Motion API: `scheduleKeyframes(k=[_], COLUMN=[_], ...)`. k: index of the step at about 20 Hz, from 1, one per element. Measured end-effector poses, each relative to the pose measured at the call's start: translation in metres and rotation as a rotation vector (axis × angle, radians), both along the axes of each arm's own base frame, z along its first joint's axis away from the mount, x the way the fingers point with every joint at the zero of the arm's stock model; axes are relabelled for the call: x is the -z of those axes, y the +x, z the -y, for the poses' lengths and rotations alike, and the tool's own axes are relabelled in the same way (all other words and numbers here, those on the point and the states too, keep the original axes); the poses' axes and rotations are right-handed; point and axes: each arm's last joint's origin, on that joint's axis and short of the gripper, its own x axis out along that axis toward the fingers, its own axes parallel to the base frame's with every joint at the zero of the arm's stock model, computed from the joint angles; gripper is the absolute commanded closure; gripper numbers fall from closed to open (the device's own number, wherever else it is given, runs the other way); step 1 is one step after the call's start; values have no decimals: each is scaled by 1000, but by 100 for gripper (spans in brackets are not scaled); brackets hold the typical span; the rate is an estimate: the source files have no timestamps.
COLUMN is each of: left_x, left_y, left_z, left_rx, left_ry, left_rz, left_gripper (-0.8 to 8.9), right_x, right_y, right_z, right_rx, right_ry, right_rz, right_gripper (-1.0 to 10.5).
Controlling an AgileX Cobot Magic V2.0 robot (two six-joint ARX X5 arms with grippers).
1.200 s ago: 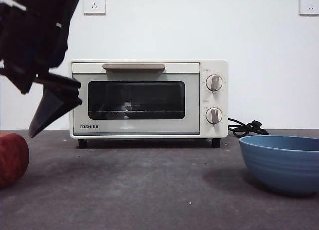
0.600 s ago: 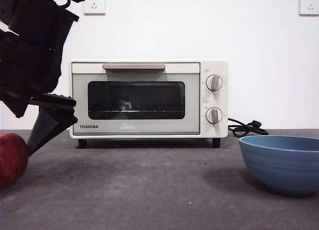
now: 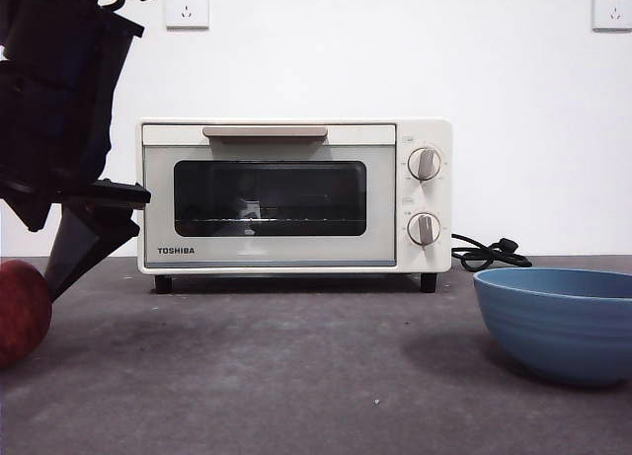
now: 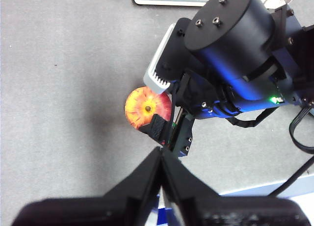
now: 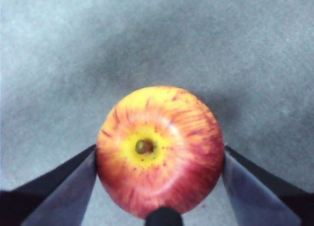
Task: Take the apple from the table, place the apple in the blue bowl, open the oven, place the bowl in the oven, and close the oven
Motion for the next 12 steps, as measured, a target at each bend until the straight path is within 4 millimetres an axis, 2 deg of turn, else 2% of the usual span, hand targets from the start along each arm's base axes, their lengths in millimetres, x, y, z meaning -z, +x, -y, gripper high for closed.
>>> scheduleKeyframes(k=[2,4,7,12], left_x=[0,0,0,0], left_y=[0,0,0,0], left_z=[0,0,0,0], left_rx=[0,3,3,3], left_ry=[-1,-3,-3,-3], left_rz=[0,0,0,0], left_gripper=[819,819,819,819], right_x=[-8,-25,-61,-119], right_y=[1,4,9,12], right_z=[5,9,14,40], right_rx=[11,22,35,54], right_ry=[-50,-75,-68,-114], right_rz=[-23,-33,-28,-15], right_gripper=[946,946,947,950])
